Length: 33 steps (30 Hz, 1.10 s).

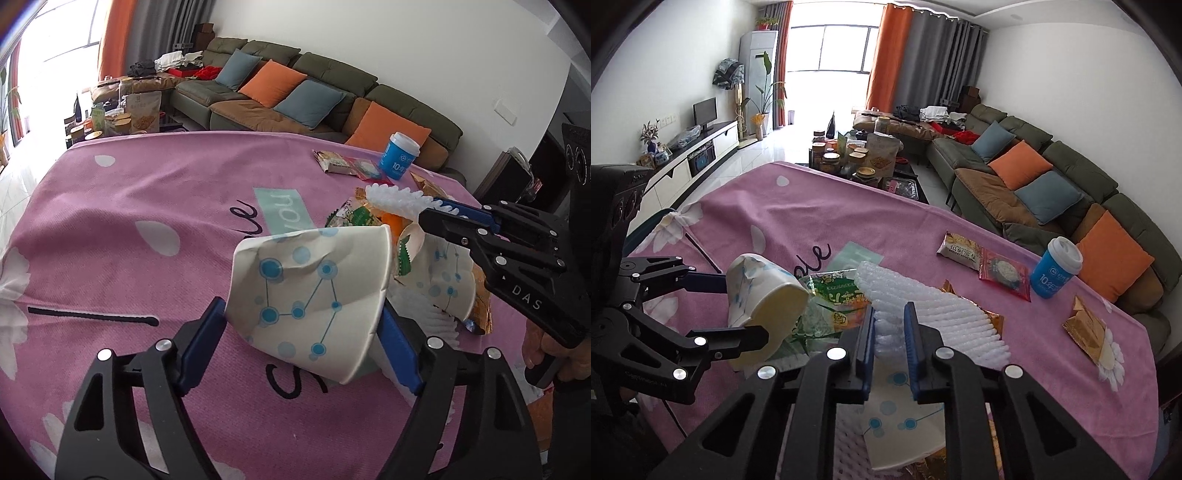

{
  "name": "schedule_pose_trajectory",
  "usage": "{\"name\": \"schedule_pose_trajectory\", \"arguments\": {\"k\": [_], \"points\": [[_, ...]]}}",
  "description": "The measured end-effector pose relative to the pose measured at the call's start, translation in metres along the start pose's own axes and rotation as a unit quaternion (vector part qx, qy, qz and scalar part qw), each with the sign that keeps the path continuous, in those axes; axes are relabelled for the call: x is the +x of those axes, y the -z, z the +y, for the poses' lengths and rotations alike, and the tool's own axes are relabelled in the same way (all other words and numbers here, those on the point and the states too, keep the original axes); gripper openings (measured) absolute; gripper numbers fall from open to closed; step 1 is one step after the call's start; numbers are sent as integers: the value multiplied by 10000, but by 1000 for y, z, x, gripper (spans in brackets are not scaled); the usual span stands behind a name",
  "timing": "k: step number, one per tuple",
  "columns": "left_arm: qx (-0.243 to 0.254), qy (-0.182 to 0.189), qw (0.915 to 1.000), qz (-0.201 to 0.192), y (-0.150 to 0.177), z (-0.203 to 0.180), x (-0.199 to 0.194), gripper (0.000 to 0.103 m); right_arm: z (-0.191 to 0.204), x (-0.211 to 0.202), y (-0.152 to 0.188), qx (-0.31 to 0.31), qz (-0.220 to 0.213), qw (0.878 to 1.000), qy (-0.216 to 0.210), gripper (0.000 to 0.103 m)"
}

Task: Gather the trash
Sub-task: 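Grasp the white dotted paper cup with left gripper while right gripper grasps the white foam net, then carry cup and foam net to the teal bin and open both grippers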

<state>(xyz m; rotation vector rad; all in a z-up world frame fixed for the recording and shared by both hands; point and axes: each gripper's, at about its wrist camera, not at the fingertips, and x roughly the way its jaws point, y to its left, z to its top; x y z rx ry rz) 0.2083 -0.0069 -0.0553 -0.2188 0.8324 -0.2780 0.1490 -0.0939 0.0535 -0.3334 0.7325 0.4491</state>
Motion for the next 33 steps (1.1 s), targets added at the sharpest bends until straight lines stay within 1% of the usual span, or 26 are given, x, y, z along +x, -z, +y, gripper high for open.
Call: {"name": "schedule_pose_trajectory", "arguments": {"k": [3, 9, 14, 15, 19, 24, 28, 31, 33], "points": [[-16, 4, 9999, -151, -2, -1, -8, 79, -1, -7, 0, 71, -106, 9999, -1, 10], [-65, -53, 9983, -576, -13, 4, -42, 79, -2, -35, -15, 121, -593, 9981, 142, 9], [-181, -269, 9941, -1032, -23, 19, -84, 79, 9, -60, -38, 64, -1062, 9943, 43, 9], [-216, -313, 9930, -1121, -25, 23, -93, 79, 13, -64, -44, 59, -1141, 9934, -37, 9], [-296, -745, 9856, -1488, -27, 44, -135, 79, 35, -71, -66, 2, -1388, 9887, -562, 9], [-617, -1394, 9735, -1703, -13, 91, -185, 79, 86, -56, -91, -209, -1421, 9805, -1342, 9], [-1026, -2055, 9574, -1748, 10, 144, -227, 79, 139, -37, -112, -389, -1279, 9687, -2091, 9], [-1381, -2525, 9434, -1650, 31, 185, -252, 79, 182, -19, -130, -522, -1079, 9551, -2710, 9], [-1558, -2852, 9336, -1510, 46, 212, -262, 79, 213, -7, -142, -567, -912, 9453, -3079, 9]]}}
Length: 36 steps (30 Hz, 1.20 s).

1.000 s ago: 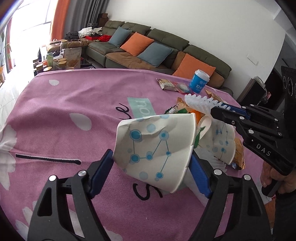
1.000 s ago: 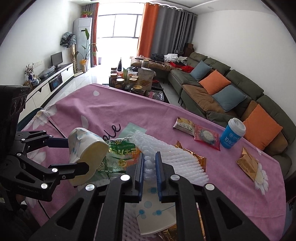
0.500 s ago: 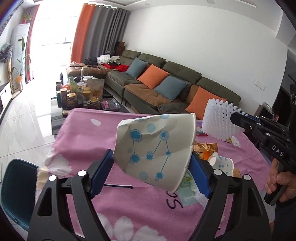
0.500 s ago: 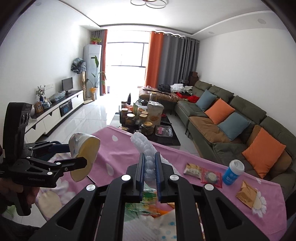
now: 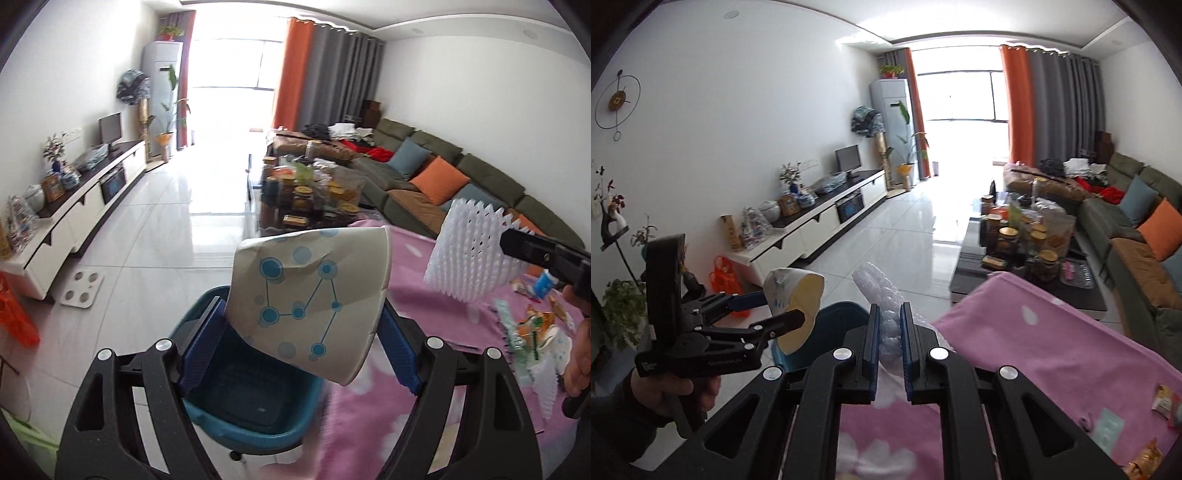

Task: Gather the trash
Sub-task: 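Carry cup and foam net to the teal bin and open both grippers, then return both grippers from the bin to the table trash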

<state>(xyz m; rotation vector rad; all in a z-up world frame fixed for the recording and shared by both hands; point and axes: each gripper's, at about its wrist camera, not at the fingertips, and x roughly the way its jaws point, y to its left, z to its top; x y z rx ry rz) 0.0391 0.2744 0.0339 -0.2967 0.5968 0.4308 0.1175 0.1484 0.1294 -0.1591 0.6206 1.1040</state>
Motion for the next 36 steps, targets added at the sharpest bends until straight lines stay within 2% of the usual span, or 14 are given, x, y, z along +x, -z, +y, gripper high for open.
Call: {"name": "schedule_pose_trajectory", "arguments": {"k": [3, 7, 10, 13, 15, 16, 17, 18, 21, 25, 28, 31, 34, 36], "points": [[-153, -343, 9991, 207, 13, 44, 9, 79, 18, 45, -9, 193, 318, 9979, -529, 9], [-275, -477, 9969, 566, 32, 73, 28, 79, 28, 105, -6, 721, 846, 9880, -1071, 9], [-264, -502, 9948, 843, 45, 83, 51, 79, 25, 143, 6, 1201, 1203, 9775, -1250, 9], [-258, -488, 9918, 1156, 56, 77, 85, 80, 25, 168, 21, 1482, 1570, 9693, -1172, 10], [-290, -545, 9894, 1312, 59, 80, 109, 80, 23, 179, 30, 1620, 1752, 9658, -1015, 17], [-283, -474, 9887, 1397, 60, 82, 119, 87, 23, 182, 32, 1584, 1813, 9666, -874, 24], [-288, -394, 9880, 1467, 64, 80, 127, 96, 22, 187, 35, 1644, 1908, 9643, -821, 51], [-305, -468, 9870, 1507, 63, 81, 133, 97, 22, 190, 37, 1695, 2000, 9615, -823, 57], [-295, -450, 9879, 1454, 62, 72, 137, 97, 22, 183, 36, 1577, 1892, 9673, -606, 58], [-544, -536, 9873, 1391, 54, 71, 128, 97, 14, 163, 29, 1626, 1609, 9712, -661, 77], [-866, -392, 9899, 1054, 44, 73, 99, 97, 5, 136, 20, 1548, 1253, 9781, -602, 95], [-1198, -202, 9897, 753, 24, 68, 79, 97, -5, 109, 10, 1408, 911, 9856, -237, 96], [-856, -263, 9950, 453, 5, 44, 60, 97, -22, 88, 3, 1447, 786, 9858, 341, 96], [-510, -206, 9980, 318, -6, 21, 52, 97, -34, 72, 1, 1576, 701, 9840, 452, 96]]}}
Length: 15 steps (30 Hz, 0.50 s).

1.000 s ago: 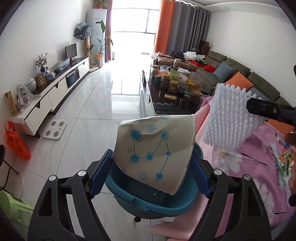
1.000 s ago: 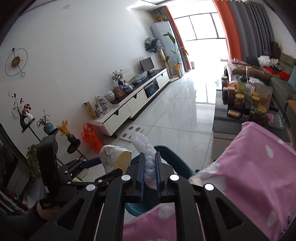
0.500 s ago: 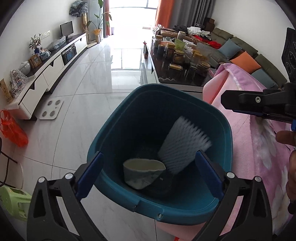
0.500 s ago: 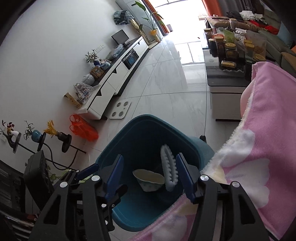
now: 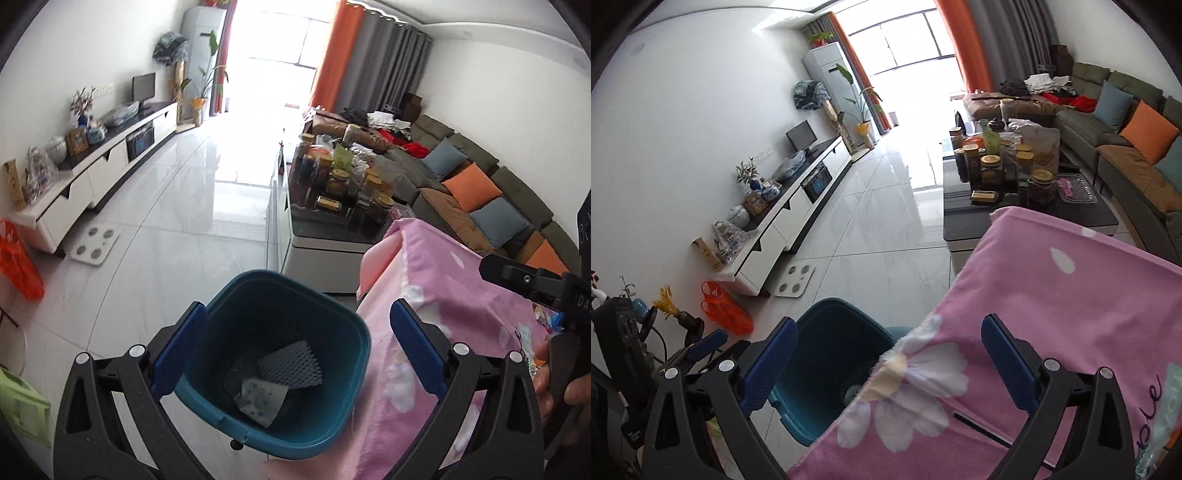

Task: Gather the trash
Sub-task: 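Return both grippers from the bin to the table trash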

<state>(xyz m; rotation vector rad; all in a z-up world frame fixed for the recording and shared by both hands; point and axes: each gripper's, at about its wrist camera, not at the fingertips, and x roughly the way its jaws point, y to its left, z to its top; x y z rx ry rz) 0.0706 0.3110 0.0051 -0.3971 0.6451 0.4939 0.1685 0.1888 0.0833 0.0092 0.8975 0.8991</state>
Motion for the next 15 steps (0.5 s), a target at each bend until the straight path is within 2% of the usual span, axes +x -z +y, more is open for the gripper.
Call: {"name": "schedule_pose_trajectory", "arguments": {"k": [2, 6, 11, 15], "points": [[305, 132, 9993, -153, -6, -26, -8, 97, -12, -17, 0, 24, -241, 9996, 172, 96], [785, 433, 9954, -339, -13, -77, -19, 97, -28, -49, 3, -191, -595, 9943, 863, 96], [1053, 738, 9912, -302, -13, -132, -23, 97, -50, -80, 11, -372, -793, 9833, 1592, 96], [1201, 982, 9877, -203, -3, -165, -23, 97, -75, -102, 23, -267, -904, 9752, 2001, 96]]}}
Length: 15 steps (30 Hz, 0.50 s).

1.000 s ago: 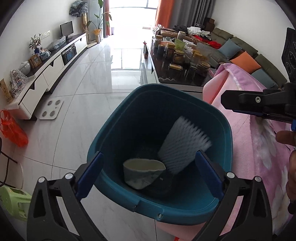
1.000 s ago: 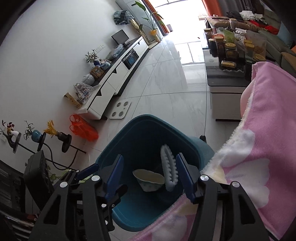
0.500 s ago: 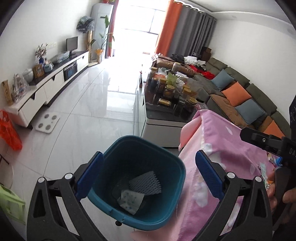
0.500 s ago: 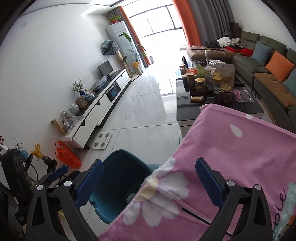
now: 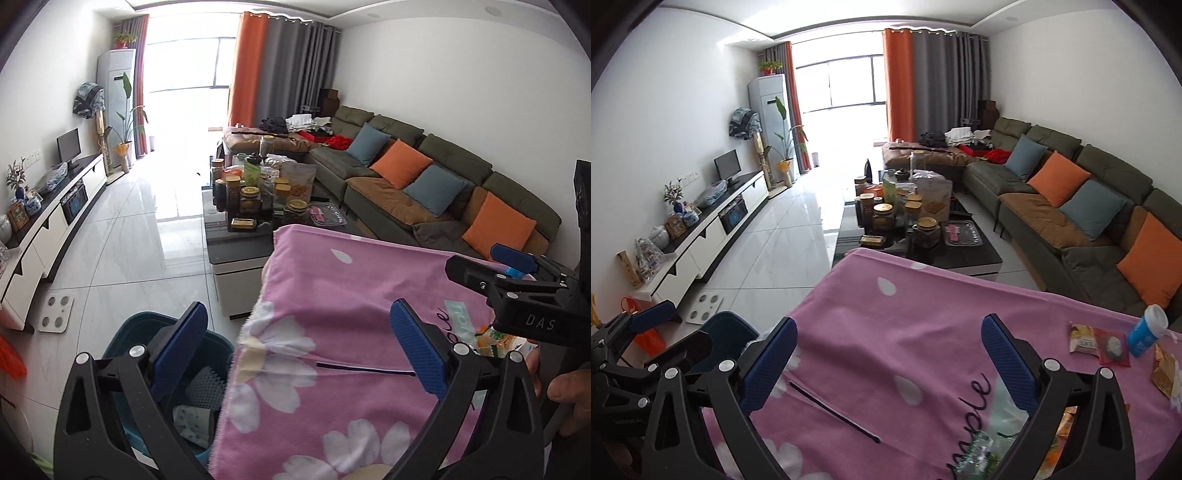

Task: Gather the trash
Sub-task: 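Return both grippers from the bin to the table trash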

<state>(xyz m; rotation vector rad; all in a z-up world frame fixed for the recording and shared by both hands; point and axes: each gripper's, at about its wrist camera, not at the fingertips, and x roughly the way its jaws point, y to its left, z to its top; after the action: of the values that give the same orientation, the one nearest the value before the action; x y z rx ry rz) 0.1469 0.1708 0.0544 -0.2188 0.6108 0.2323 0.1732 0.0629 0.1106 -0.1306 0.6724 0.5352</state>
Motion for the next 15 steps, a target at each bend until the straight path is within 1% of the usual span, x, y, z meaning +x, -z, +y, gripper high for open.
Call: {"name": "schedule_pose_trajectory", "arguments": {"k": [6, 11, 13, 15], "points": [[278, 220, 9992, 200, 15, -40, 9, 97, -43, -20, 22, 195, -48, 9984, 525, 96], [479, 471, 9972, 327, 31, -76, 11, 97, -73, -48, 45, 338, -189, 9955, 869, 96], [599, 487, 9963, 365, 39, -91, 12, 97, -81, -60, 57, 433, -205, 9936, 1021, 96], [698, 561, 9947, 497, 47, -105, 16, 97, -91, -75, 71, 505, -267, 9920, 1124, 96]]}}
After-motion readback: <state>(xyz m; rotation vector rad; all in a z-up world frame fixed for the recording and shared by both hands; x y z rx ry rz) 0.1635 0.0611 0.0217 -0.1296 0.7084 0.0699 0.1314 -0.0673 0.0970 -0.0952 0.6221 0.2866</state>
